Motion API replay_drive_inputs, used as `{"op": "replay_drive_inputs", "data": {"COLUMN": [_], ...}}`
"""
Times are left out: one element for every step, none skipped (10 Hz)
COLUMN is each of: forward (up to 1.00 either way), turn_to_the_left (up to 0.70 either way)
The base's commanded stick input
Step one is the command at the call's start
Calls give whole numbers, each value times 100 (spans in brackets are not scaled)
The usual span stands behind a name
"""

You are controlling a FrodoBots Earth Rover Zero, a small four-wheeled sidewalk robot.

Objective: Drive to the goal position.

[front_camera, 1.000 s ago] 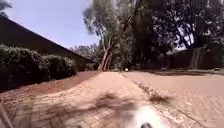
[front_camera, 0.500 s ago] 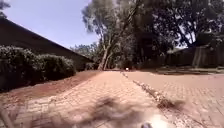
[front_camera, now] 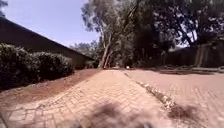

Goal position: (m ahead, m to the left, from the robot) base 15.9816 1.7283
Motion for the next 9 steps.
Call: {"op": "replay_drive_inputs", "data": {"forward": [70,70,70,70,70,70,70,70,70], "turn_to_the_left": [0,0,0,0,0,0,0,0,0]}}
